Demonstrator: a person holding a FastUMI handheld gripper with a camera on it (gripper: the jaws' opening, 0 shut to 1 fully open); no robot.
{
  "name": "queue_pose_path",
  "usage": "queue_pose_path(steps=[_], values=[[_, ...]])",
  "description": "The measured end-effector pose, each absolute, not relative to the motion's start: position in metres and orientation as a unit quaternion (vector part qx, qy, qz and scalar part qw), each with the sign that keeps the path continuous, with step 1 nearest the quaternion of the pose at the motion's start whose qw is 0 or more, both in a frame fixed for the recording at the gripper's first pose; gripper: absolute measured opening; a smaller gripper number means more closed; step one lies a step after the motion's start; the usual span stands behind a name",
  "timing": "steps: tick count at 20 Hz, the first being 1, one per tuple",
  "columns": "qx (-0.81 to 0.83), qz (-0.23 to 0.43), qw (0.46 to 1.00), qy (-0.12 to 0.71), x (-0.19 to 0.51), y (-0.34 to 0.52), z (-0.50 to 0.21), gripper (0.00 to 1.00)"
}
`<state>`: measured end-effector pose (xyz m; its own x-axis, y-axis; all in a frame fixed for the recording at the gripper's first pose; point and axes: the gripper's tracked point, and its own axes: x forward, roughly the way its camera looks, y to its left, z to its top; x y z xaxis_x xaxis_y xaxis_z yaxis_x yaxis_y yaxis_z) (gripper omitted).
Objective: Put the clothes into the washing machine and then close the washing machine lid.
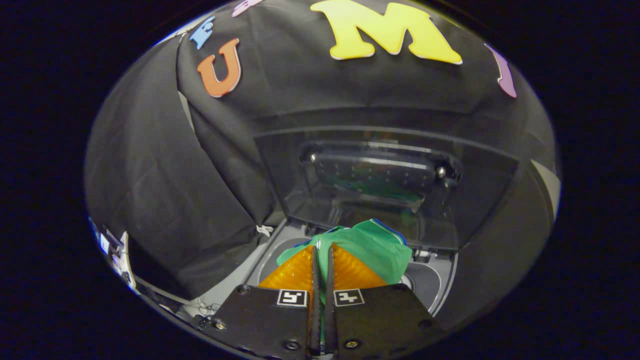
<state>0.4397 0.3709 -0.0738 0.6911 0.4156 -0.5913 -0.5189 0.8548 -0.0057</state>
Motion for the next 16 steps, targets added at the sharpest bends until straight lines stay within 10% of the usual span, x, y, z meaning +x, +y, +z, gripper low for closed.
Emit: queue_pose_path(steps=[16], values=[[-0.107, 0.172, 0.892, 0.404, 0.442, 0.336, -0.176, 0.06]])
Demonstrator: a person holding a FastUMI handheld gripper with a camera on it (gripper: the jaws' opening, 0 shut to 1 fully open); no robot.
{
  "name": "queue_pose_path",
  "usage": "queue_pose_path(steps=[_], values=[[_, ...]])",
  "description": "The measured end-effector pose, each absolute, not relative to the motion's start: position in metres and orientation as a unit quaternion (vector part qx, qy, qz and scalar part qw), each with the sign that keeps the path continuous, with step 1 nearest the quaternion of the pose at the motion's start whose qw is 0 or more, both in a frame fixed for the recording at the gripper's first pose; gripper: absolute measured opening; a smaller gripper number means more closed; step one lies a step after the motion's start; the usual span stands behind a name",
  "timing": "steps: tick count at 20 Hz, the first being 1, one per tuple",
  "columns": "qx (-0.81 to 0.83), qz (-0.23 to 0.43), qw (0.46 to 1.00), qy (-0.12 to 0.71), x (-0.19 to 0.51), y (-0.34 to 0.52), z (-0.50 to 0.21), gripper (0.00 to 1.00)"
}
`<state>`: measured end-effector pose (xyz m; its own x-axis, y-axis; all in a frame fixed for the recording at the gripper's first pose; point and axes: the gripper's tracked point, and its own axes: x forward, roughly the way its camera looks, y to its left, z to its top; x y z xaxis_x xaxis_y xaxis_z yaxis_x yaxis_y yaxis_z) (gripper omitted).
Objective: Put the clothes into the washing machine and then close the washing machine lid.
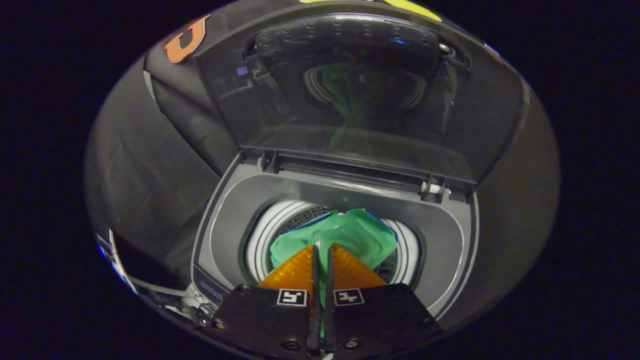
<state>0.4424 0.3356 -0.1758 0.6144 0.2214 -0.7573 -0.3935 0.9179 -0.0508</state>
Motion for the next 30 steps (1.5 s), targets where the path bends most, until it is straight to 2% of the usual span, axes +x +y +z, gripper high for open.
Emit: queue_pose_path(steps=[11, 15, 17, 20, 25, 27, 30], values=[[-0.104, 0.175, 0.888, 0.413, 0.439, 0.332, -0.177, 0.07], [-0.127, 0.167, 0.892, 0.4, 0.444, 0.329, -0.17, 0.96], [-0.131, 0.194, 0.895, 0.38, 0.439, 0.343, -0.149, 0.92], [-0.118, 0.236, 0.911, 0.318, 0.434, 0.369, -0.095, 0.92], [-0.085, 0.303, 0.931, 0.186, 0.427, 0.408, 0.03, 0.92], [-0.078, 0.299, 0.94, 0.145, 0.441, 0.415, 0.08, 0.92], [-0.07, 0.254, 0.952, 0.155, 0.487, 0.413, 0.113, 0.96]])
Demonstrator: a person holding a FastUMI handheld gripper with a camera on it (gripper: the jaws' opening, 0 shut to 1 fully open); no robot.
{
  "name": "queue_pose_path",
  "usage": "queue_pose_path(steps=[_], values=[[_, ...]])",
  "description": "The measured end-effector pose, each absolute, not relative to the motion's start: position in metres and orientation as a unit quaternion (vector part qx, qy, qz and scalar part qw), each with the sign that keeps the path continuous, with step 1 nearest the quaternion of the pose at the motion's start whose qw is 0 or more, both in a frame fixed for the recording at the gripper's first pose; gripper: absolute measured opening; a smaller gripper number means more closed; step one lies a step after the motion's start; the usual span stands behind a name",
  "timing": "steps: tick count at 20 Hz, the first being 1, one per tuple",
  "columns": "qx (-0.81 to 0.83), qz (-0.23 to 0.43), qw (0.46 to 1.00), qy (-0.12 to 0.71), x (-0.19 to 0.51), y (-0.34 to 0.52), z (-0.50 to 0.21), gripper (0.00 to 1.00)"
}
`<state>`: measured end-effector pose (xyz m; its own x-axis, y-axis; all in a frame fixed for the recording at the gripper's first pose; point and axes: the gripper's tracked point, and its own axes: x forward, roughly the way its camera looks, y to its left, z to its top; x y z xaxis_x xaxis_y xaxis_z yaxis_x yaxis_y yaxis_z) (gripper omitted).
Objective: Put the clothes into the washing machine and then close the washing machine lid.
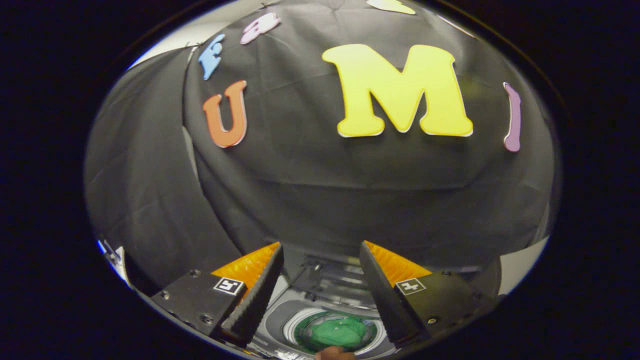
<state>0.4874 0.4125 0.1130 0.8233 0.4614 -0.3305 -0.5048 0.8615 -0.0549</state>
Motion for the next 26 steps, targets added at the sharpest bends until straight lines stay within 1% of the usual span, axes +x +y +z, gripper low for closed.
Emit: queue_pose_path(steps=[1, 3, 6, 8, 10, 16, 26], values=[[-0.066, 0.227, 0.956, 0.172, 0.513, 0.407, 0.109, 0.95], [-0.059, 0.196, 0.956, 0.208, 0.539, 0.398, 0.095, 0.96], [-0.035, 0.154, 0.957, 0.244, 0.562, 0.379, 0.072, 0.95], [-0.02, 0.143, 0.952, 0.27, 0.564, 0.377, 0.058, 0.95], [-0.039, 0.144, 0.955, 0.258, 0.569, 0.376, 0.062, 0.95], [-0.037, 0.139, 0.956, 0.257, 0.566, 0.378, 0.064, 0.95], [-0.049, 0.158, 0.974, 0.156, 0.57, 0.381, 0.07, 0.96]])
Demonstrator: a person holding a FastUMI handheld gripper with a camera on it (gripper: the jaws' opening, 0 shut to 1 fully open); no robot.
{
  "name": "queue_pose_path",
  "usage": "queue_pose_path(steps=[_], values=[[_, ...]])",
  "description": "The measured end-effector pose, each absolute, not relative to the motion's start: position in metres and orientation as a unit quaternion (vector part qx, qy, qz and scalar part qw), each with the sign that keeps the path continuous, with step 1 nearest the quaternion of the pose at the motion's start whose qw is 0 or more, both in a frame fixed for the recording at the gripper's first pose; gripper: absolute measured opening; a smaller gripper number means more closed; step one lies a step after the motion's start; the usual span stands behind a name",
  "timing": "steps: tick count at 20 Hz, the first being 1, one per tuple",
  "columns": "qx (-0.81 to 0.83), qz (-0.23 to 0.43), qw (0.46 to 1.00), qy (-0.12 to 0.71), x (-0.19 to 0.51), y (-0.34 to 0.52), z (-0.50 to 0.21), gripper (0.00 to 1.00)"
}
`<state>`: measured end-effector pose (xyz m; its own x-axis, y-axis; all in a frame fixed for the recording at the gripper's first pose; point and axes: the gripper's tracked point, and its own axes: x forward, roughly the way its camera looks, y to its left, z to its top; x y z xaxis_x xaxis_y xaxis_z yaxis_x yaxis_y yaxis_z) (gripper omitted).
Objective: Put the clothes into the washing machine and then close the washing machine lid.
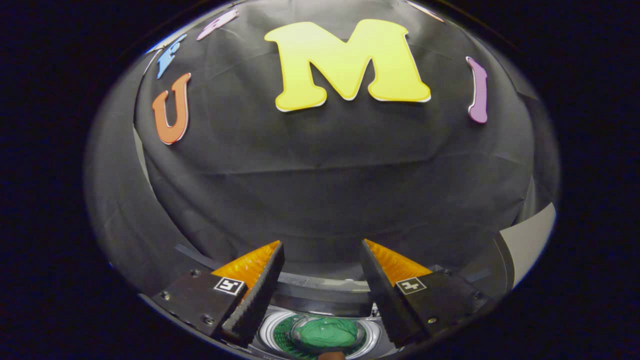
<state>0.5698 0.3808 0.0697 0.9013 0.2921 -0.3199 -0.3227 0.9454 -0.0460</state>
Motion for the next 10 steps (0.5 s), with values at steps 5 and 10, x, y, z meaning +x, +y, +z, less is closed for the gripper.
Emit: queue_pose_path(steps=[5, 10], values=[[-0.053, 0.162, 0.977, 0.125, 0.5715, 0.3805, 0.0724, 0.96], [-0.053, 0.163, 0.979, 0.111, 0.574, 0.3806, 0.0731, 0.95]])
